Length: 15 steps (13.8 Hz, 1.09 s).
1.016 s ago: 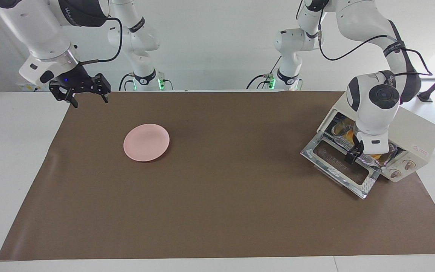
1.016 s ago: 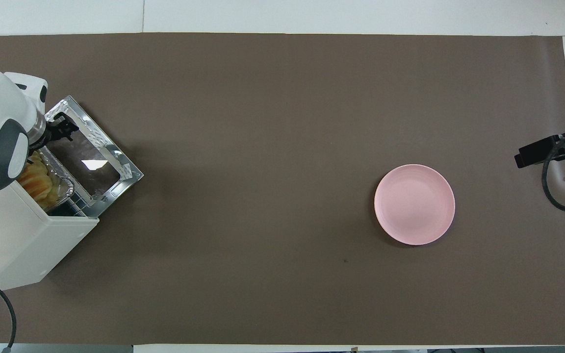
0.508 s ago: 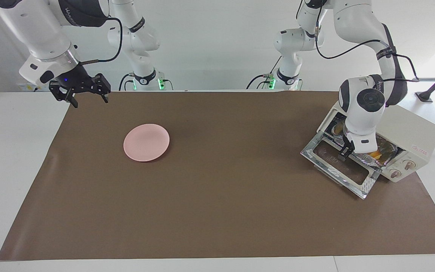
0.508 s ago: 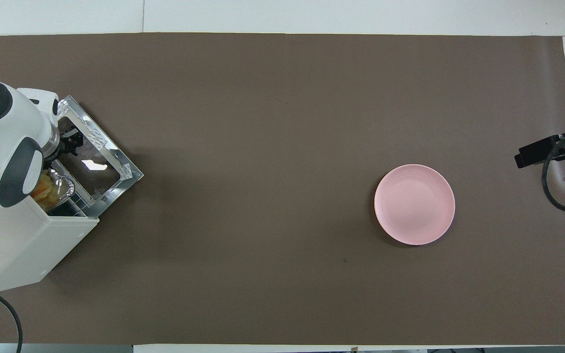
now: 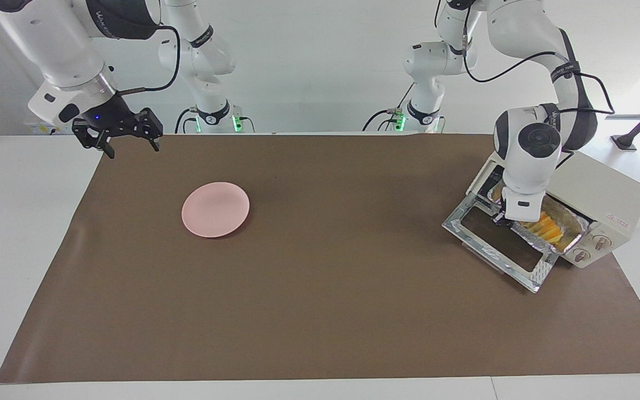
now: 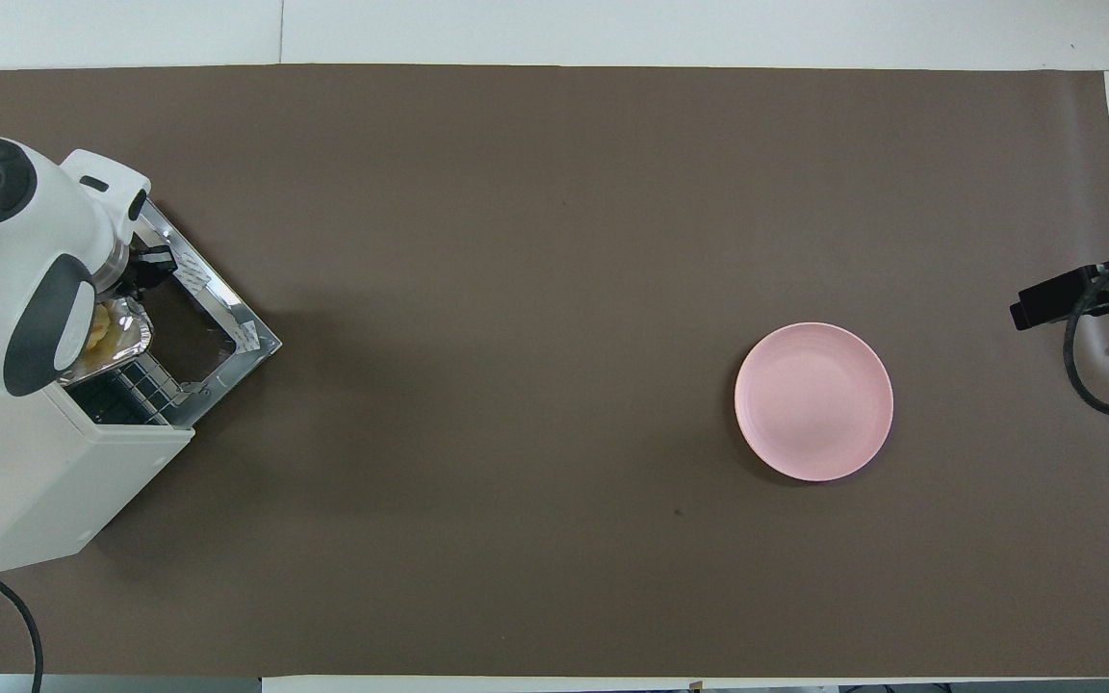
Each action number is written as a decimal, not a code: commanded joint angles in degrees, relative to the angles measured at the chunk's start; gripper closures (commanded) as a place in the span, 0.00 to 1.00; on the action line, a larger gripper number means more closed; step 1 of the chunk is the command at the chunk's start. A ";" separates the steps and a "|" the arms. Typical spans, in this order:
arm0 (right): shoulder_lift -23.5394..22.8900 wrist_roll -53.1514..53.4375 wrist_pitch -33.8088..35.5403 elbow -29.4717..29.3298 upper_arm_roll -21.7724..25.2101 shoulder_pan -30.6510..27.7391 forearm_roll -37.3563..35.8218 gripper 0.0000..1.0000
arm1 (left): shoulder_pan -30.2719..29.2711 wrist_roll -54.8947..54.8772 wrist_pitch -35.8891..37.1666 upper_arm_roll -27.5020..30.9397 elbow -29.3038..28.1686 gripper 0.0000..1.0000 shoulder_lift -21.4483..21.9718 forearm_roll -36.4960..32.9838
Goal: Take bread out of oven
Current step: 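Grasp the foil tray edge with the left gripper, then pull the foil tray out and set it on the table with the left gripper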
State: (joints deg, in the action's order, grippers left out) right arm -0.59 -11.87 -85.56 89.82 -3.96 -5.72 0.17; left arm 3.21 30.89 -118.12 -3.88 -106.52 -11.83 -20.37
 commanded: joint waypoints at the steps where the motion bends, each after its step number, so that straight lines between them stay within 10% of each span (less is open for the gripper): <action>1: 1.12 0.09 0.22 1.06 -0.61 -0.96 0.10 0.00 | 5.56 -11.24 -1.38 -0.77 8.16 1.00 -4.77 4.95; 9: 1.12 0.09 0.22 1.06 -0.61 -0.96 0.10 0.00 | 24.88 -14.19 -3.35 -0.96 15.10 1.00 -13.02 14.84; 15: 1.12 0.09 0.21 1.15 -0.61 -0.96 0.10 0.00 | 26.67 -13.31 -5.72 -0.96 10.38 1.00 -13.92 13.96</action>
State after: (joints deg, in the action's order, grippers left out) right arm -0.59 -11.87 -85.56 89.83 -3.96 -5.72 0.17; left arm 29.43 18.05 -123.28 -5.86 -94.83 -26.39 -6.71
